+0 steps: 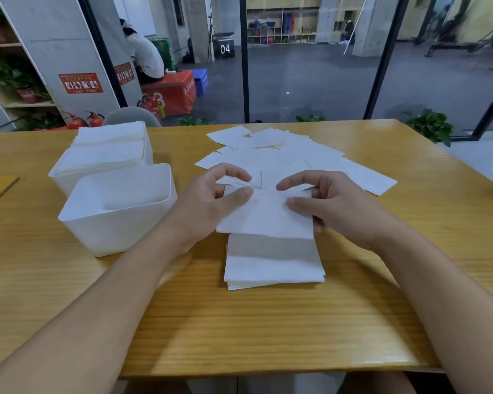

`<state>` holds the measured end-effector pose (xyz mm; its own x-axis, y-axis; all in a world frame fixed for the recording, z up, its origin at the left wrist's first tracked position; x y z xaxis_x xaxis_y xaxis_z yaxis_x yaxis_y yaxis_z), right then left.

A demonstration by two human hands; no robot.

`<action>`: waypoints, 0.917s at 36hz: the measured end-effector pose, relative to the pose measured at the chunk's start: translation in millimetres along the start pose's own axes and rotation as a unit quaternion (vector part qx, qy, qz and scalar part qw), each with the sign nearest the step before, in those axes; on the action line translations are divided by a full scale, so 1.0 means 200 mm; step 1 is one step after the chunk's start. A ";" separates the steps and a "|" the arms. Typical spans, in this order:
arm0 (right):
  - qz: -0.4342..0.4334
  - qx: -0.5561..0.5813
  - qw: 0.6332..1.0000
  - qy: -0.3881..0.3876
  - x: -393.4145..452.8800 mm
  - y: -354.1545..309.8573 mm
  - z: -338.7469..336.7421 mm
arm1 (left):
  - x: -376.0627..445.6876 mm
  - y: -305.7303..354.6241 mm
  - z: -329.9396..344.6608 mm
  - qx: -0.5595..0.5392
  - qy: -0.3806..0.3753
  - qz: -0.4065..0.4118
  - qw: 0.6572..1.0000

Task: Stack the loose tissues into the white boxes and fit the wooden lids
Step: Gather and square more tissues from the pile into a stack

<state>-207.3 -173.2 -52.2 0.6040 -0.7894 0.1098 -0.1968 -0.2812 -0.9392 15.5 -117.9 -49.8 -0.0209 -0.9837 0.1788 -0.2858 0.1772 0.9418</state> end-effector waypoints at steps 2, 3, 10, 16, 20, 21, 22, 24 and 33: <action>0.021 0.010 1.000 -0.017 -0.01 0.00 0.01 | -0.01 0.00 0.02 0.012 -0.043 -0.002 0.999; 0.031 0.015 0.999 -0.019 -0.01 0.00 0.02 | -0.01 -0.01 0.04 0.014 -0.070 -0.005 0.997; 0.063 -0.029 0.995 -0.065 -0.02 0.06 0.05 | -0.04 -0.05 0.13 0.092 -0.170 -0.024 0.981; 0.035 -0.065 0.995 -0.065 -0.03 0.02 0.07 | -0.04 -0.04 0.15 0.099 -0.175 -0.006 0.980; 0.013 -0.128 0.989 -0.070 -0.03 0.01 0.07 | -0.05 0.00 0.16 0.078 -0.178 0.025 0.981; 0.012 -0.138 0.988 -0.072 -0.03 0.01 0.08 | -0.05 0.02 0.16 0.075 -0.174 0.037 0.981; 0.010 -0.146 0.987 -0.072 -0.03 0.01 0.08 | -0.05 0.04 0.15 0.070 -0.169 0.047 0.982; 0.001 -0.152 0.985 -0.081 -0.04 0.01 0.08 | -0.05 0.05 0.14 0.051 -0.158 0.053 0.985; 0.028 -0.152 0.982 -0.109 -0.04 0.05 0.09 | -0.06 -0.03 0.15 0.117 -0.185 0.014 0.976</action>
<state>-200.0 -160.0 -68.3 0.7300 -0.6821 -0.0426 -0.4357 -0.4165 -0.7980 -11.6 -107.3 -65.5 -0.3635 -0.9304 0.0475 -0.4906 0.2345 0.8392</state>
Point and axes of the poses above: each hand's wrist, its own x-axis towards the middle knuckle, its own z-axis out of the palm, y = z × x, the point moved 9 cm from there along x, towards the middle knuckle
